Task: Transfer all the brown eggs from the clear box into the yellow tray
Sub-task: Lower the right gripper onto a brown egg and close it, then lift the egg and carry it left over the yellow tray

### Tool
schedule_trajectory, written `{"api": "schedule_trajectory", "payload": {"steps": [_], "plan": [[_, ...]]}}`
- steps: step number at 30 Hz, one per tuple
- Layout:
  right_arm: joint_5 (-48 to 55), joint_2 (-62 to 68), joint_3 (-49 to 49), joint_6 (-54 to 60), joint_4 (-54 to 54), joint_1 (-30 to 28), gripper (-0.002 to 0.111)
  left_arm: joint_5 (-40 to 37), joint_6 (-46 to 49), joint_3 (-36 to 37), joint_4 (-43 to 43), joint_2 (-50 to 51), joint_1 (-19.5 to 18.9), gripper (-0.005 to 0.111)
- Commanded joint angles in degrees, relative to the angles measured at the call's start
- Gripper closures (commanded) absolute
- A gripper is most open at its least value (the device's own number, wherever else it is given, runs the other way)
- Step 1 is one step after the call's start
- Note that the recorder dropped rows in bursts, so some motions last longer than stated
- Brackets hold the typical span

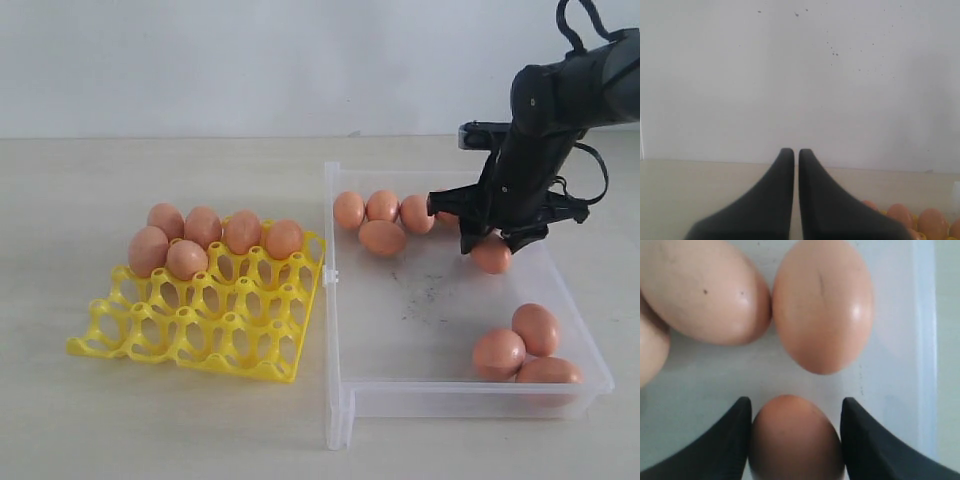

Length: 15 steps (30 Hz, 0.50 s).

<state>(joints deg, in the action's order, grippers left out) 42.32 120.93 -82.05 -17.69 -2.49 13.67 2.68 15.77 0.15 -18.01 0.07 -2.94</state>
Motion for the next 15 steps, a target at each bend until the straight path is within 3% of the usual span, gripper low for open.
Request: {"api": "schedule_trajectory", "payload": {"steps": [1, 4, 8, 11, 12, 13, 14, 15], "plan": [[2.5, -0.31, 0.09, 7.39, -1.21, -0.59, 0.108, 0.32, 0.2, -0.15, -0.27, -0.07, 0.22, 0.103], [-2.38, -0.31, 0.96, 10.06, 0.72, -0.48, 0.108, 0.32, 0.2, -0.15, -0.27, -0.07, 0.22, 0.103], [-21.76, -0.95, 7.96, 11.42, 3.48, 0.79, 0.108, 0.32, 0.2, -0.15, -0.27, -0.07, 0.22, 0.103], [-43.76, -2.4, 17.01, 11.56, 3.48, 2.54, 0.108, 0.32, 0.2, -0.15, -0.27, -0.07, 0.22, 0.103], [-61.25, -3.62, 24.17, 11.56, 3.48, 3.99, 0.108, 0.32, 0.2, -0.15, -0.27, -0.07, 0.22, 0.103], [-67.96, -4.07, 26.81, 11.56, 3.48, 4.49, 0.108, 0.32, 0.2, -0.15, -0.27, -0.07, 0.22, 0.103], [-83.92, -4.71, 32.68, 11.06, 3.27, 5.5, 0.108, 0.32, 0.2, -0.15, -0.27, -0.07, 0.22, 0.103], [-90.89, -4.69, 35.13, 10.26, 2.49, 5.76, 0.108, 0.32, 0.2, -0.15, -0.27, -0.07, 0.22, 0.103]]}}
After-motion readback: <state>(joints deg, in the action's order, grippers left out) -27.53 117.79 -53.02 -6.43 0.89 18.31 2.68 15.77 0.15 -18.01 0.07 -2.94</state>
